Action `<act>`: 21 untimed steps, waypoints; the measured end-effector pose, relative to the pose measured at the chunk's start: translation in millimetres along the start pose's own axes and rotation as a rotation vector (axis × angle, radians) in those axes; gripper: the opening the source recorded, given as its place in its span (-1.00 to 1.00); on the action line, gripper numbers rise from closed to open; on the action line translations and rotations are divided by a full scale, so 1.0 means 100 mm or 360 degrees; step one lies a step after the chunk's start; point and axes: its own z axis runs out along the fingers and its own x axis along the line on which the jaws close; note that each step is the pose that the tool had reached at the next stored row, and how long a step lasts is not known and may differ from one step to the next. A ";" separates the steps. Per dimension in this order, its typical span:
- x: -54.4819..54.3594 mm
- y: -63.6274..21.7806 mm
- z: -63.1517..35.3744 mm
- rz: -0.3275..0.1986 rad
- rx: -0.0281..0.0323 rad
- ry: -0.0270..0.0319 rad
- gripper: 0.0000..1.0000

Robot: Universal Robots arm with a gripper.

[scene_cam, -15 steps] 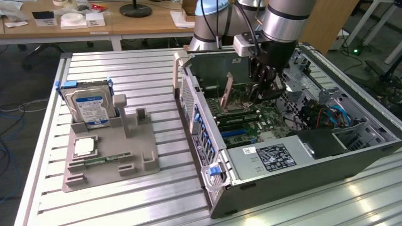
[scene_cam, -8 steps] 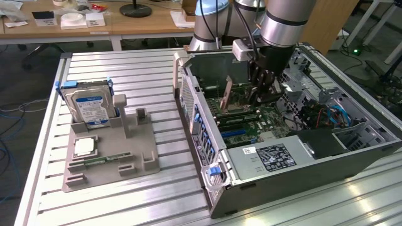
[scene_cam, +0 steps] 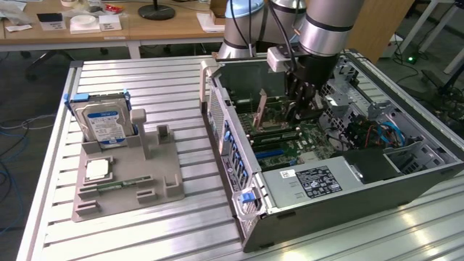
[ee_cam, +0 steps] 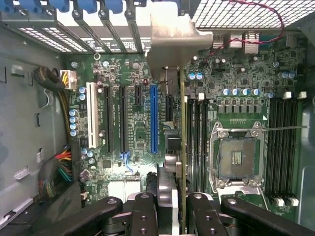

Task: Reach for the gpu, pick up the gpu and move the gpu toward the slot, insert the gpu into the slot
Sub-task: 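Insert the gpu into the slot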

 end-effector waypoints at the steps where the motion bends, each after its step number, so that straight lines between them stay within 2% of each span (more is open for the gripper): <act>1: 0.00 0.009 0.006 0.0001 0.00003 -0.00005 -0.44; 8: 0.00 0.052 0.077 0.0010 0.00002 -0.00002 -0.44; 11: 0.00 0.104 0.116 0.0016 0.00003 0.00003 -0.44; 21: 0.01 0.122 0.284 0.0016 0.00034 0.00002 -0.44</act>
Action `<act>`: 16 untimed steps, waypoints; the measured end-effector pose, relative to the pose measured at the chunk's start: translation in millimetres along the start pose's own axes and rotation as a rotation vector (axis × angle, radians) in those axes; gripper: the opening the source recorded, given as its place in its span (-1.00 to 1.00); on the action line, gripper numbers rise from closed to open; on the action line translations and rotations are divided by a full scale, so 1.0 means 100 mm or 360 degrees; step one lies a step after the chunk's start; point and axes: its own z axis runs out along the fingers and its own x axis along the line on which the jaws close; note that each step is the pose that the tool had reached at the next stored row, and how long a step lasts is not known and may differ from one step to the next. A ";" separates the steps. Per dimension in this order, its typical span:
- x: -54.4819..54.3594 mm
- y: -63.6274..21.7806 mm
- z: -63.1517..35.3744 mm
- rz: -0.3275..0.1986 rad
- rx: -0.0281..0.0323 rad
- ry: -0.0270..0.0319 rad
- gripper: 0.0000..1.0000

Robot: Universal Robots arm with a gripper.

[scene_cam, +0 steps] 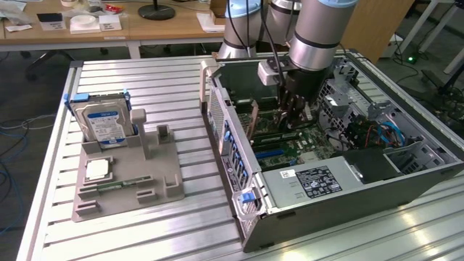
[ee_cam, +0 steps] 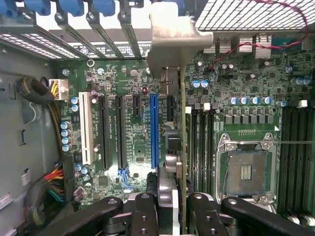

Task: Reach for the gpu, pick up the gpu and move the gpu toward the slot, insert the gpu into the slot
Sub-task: 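Insert the gpu into the slot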

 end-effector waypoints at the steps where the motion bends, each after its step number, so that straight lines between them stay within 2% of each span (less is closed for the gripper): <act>1: 0.00 0.001 0.010 0.0000 -0.00001 0.00002 -0.44; 10: 0.06 0.007 0.043 0.0000 0.00001 0.00008 -0.44; 16: 0.06 0.073 0.075 0.0000 -0.00001 0.00014 -0.44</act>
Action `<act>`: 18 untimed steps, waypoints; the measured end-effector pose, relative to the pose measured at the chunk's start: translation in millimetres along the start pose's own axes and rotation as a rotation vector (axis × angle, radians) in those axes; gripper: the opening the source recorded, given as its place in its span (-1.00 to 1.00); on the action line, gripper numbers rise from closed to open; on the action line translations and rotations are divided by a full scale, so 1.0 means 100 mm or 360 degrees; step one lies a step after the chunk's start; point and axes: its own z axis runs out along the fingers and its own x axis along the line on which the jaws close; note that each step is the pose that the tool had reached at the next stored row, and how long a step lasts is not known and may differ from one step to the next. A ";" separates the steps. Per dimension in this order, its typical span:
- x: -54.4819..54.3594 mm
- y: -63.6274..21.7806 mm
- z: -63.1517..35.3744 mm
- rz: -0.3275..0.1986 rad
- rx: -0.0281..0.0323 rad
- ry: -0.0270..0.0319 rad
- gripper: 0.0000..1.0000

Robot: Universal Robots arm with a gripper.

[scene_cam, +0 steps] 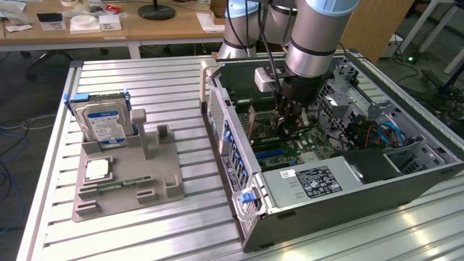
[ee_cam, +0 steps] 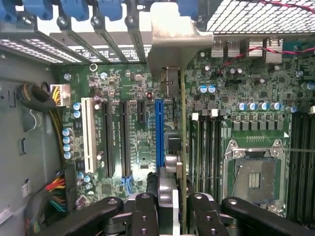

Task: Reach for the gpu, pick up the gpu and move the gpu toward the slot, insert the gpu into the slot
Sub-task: 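Insert the gpu into the slot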

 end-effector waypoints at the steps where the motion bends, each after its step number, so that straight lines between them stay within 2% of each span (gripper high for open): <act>1: 0.01 0.000 0.004 0.0000 0.00001 0.00001 -0.44; 6: 0.04 0.006 0.026 0.0000 0.00003 0.00018 -0.44; 18: 0.07 0.085 0.139 0.0000 -0.00005 0.00052 -0.44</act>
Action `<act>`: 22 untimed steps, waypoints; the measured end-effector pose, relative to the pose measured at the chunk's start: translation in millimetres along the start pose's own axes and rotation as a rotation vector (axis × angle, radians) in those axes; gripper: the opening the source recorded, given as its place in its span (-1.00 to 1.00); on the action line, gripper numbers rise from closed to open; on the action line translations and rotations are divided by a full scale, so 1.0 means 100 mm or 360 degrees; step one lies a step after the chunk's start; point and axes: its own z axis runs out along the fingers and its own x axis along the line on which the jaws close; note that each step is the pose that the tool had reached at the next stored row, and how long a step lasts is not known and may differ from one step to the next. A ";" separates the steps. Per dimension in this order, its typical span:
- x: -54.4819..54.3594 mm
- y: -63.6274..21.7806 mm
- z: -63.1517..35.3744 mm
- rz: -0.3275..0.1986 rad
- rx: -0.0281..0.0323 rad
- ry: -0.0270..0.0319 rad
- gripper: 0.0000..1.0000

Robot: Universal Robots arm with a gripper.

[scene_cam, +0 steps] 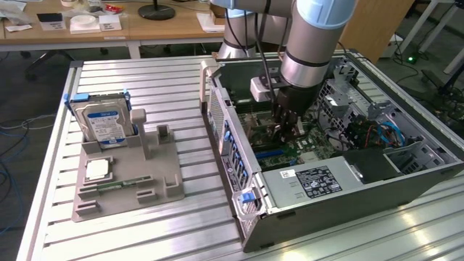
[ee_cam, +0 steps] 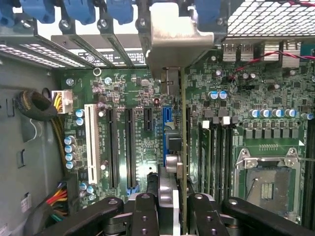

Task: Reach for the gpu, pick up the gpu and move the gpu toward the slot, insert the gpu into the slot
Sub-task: 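Insert the gpu into the slot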

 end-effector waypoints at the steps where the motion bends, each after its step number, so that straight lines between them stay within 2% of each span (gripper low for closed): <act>1: 0.00 0.017 0.008 0.0000 0.00000 0.00000 -0.44; 10: 0.03 0.052 0.123 0.0000 -0.00001 0.00009 -0.44; 22: 0.03 0.134 0.203 0.0000 -0.00002 0.00012 -0.44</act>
